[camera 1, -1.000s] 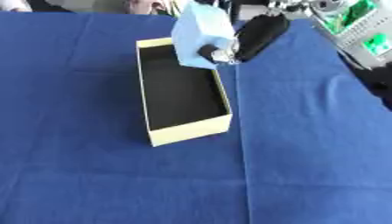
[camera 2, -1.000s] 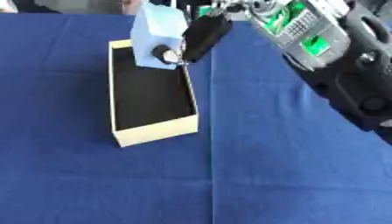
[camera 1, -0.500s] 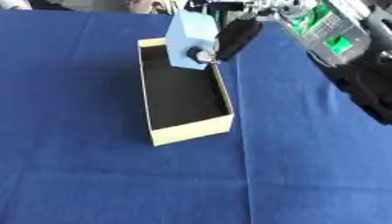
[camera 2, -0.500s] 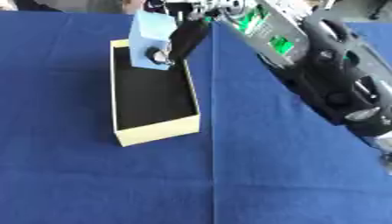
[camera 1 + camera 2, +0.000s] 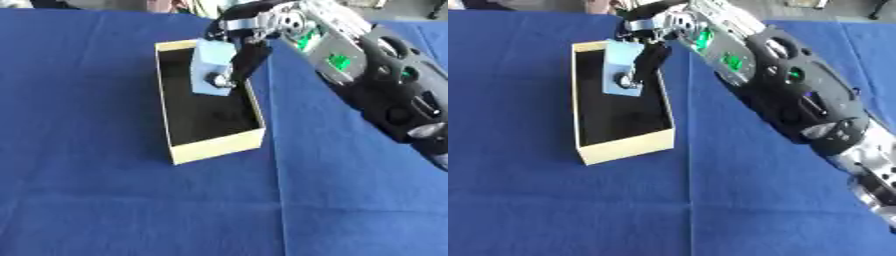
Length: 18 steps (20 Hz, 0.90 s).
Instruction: Pick up objects on the table and place them in the box.
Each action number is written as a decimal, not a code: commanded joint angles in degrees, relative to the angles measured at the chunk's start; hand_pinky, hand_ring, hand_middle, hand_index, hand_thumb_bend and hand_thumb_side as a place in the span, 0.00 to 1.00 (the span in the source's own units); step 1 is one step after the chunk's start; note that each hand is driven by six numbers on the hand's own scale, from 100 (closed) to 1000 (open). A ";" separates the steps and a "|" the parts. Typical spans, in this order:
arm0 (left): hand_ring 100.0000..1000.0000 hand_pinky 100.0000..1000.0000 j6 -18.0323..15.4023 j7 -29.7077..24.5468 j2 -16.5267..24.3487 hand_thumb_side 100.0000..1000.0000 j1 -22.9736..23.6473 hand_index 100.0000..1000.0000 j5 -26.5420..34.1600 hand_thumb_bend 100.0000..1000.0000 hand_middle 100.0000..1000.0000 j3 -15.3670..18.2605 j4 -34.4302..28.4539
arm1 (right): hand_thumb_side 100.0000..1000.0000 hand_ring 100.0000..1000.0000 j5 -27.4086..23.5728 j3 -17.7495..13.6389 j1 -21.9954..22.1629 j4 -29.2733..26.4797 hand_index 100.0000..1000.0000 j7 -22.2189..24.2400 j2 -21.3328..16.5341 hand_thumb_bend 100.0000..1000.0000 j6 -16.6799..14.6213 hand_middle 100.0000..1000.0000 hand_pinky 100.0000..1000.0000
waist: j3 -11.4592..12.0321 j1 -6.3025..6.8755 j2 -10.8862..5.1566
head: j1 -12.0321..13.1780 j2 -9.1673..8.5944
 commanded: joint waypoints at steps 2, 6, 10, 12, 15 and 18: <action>0.67 0.42 -0.09 -0.20 0.42 0.67 -0.67 0.70 0.23 0.00 0.60 -0.05 -1.13 | 0.64 0.86 1.79 -0.84 -1.61 0.41 0.91 0.86 -0.46 0.00 -1.30 0.84 0.70 | 0.14 -0.55 -1.55 | -0.32 0.56; 0.67 0.42 -0.11 -0.20 0.36 0.67 -0.61 0.70 0.30 0.00 0.60 -0.08 -1.13 | 0.69 0.98 7.41 -1.10 -1.90 1.40 1.00 1.69 -0.02 0.36 -3.02 0.98 0.80 | 0.16 -0.47 -1.58 | -0.50 0.58; 0.67 0.42 -0.11 -0.23 0.30 0.67 -0.59 0.70 0.30 0.00 0.60 -0.07 -1.13 | 0.68 1.00 11.02 -1.68 -1.82 2.68 1.00 2.45 0.40 0.43 -4.66 1.00 0.82 | 0.13 -0.40 -1.57 | -0.55 0.58; 0.67 0.42 -0.12 -0.24 0.28 0.67 -0.58 0.70 0.30 0.00 0.60 -0.07 -1.13 | 0.68 1.00 11.53 -1.88 -1.81 3.05 1.00 2.56 0.52 0.43 -5.18 1.00 0.82 | 0.13 -0.39 -1.57 | -0.55 0.59; 0.67 0.42 -0.07 -0.27 0.26 0.67 -0.50 0.70 0.32 0.00 0.60 -0.09 -1.13 | 0.67 1.00 11.94 -2.23 -1.63 3.48 1.00 2.68 0.61 0.49 -5.45 1.00 0.84 | 0.07 -0.27 -1.61 | -0.58 0.71; 0.67 0.42 -0.01 -0.29 0.25 0.67 -0.41 0.70 0.33 0.00 0.60 -0.07 -1.13 | 0.67 1.00 11.87 -2.63 -1.63 3.42 1.00 2.67 0.52 0.51 -5.51 1.00 0.85 | -0.04 -0.23 -1.68 | -0.64 0.73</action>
